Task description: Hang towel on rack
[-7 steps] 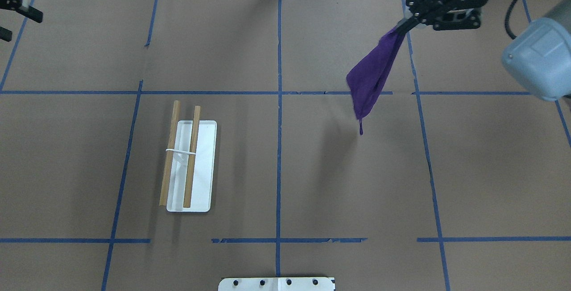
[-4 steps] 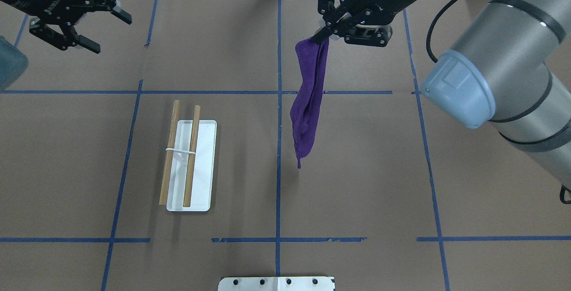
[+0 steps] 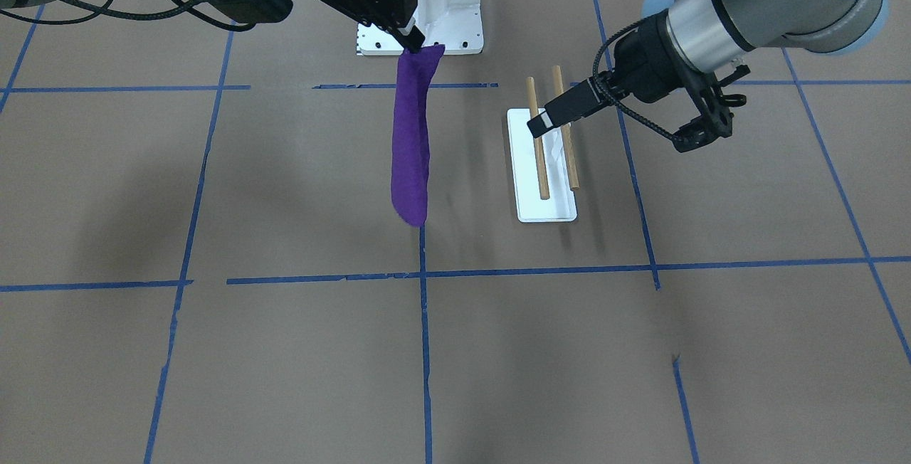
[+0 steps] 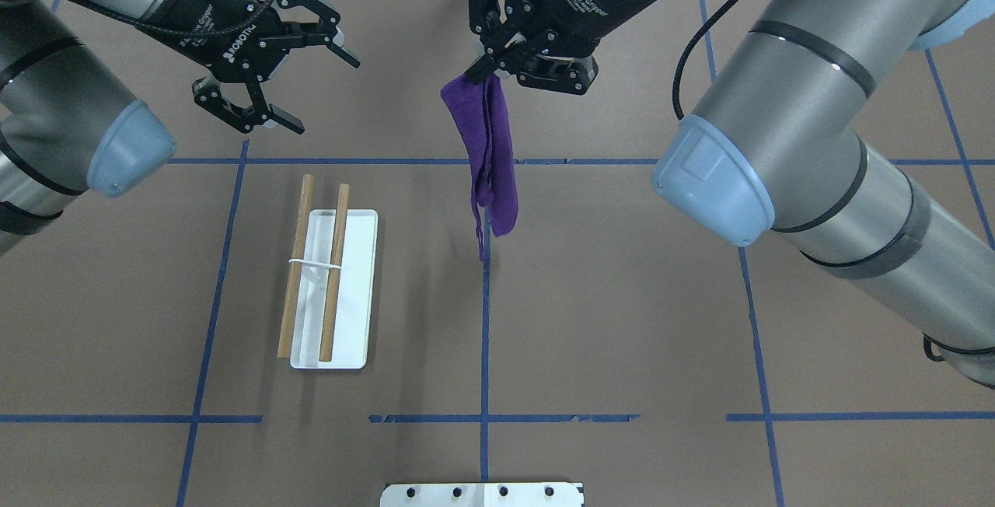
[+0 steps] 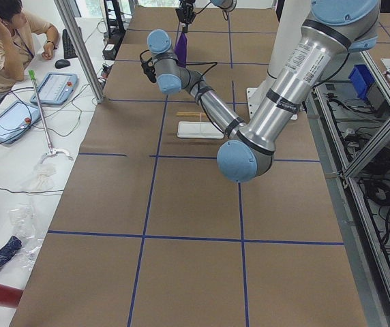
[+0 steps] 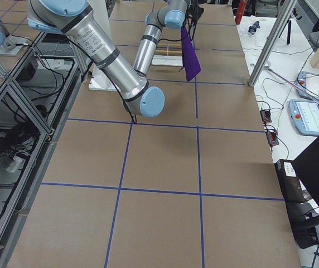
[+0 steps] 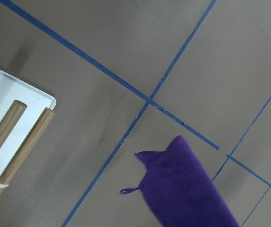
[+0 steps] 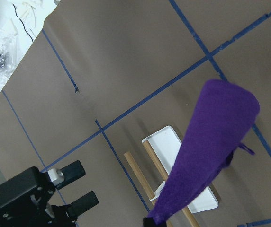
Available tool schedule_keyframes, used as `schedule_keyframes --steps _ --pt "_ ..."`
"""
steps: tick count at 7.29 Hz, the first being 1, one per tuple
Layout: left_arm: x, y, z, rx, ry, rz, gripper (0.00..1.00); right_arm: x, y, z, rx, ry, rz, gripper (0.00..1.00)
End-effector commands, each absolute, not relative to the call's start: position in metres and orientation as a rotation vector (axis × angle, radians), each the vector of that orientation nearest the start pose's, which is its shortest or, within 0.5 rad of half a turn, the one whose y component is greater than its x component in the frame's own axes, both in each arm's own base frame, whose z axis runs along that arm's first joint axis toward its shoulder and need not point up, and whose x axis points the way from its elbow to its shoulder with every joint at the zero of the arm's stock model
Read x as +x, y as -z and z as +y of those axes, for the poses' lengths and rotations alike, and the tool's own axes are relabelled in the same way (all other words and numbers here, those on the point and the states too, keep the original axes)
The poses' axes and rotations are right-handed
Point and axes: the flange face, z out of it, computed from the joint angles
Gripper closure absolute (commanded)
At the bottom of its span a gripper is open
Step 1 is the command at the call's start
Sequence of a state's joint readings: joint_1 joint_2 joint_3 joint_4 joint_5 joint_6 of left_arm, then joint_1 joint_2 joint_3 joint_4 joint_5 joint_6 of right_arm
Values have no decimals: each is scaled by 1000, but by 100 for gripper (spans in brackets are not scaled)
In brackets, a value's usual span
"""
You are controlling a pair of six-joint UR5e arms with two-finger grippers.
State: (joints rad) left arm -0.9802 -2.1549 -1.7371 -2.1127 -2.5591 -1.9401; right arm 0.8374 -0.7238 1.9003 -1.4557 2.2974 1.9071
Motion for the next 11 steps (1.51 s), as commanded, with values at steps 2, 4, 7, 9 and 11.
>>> schedule_keyframes --steps 2,4,7,9,11 --pt "314 -131 -517 -531 509 1377 0 -365 5 -460 -301 -461 -1369 100" --pt "331 -122 -505 -559 483 1378 0 -378 8 -449 -273 -436 -1399 100" --pt "336 -113 -501 -572 476 1381 1 -386 8 -442 -223 -351 -1405 100" --pt "345 -107 -491 -592 465 1379 6 -386 9 -442 -199 -319 -1408 100" --pt "348 -104 -487 -616 477 1373 31 -386 9 -442 -155 -269 -1411 100"
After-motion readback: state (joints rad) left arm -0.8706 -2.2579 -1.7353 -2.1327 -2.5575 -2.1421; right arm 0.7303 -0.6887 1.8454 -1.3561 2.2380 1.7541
